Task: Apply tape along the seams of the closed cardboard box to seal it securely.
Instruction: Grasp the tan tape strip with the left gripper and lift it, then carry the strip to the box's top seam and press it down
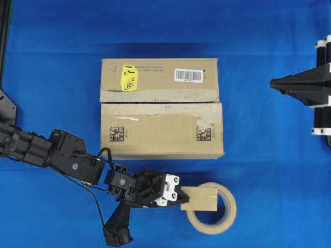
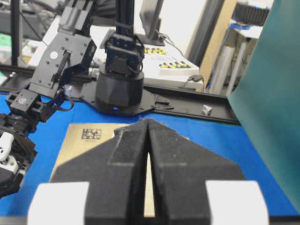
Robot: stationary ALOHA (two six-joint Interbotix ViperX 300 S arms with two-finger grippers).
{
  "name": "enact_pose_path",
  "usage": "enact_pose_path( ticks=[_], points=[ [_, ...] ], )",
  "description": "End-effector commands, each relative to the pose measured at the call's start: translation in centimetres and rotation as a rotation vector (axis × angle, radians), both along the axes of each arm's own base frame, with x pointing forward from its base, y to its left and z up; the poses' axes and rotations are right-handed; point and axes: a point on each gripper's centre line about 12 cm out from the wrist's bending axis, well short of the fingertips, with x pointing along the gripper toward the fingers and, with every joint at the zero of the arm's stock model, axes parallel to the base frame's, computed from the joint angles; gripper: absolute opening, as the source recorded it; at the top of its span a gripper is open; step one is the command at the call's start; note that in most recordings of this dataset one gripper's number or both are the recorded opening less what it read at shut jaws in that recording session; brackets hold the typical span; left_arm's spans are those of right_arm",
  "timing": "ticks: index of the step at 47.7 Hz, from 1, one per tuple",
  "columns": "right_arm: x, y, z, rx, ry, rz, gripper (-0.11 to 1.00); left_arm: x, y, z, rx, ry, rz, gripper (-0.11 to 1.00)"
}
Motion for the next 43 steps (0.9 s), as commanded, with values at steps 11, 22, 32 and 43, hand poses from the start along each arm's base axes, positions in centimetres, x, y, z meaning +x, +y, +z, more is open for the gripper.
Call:
enact_pose_path(
  ticks=[11, 22, 32, 43],
  points=[
    [0.2, 0.0, 0.5, -0.002, -0.017, -0.001, 0.00, 0.3, -0.1, 2.9, -0.023, -0.054, 0.003, 0.00],
    [0.2, 0.0, 0.6, -0.002, -0.018, -0.001, 0.00, -0.8, 0.1, 6.3, -0.012, -0.085, -0.013, 0.00],
    [0.2, 0.0, 0.9, -0.001, -0.025, -0.001, 0.00, -2.4, 1.5, 9.9, 0.027, -0.112, -0.015, 0.00],
    [-0.1, 0.0, 1.9, 0.000, -0.058, -0.001, 0.00, -3.9, 4.4, 13.4, 0.044, -0.191, 0.028, 0.00]
  ],
)
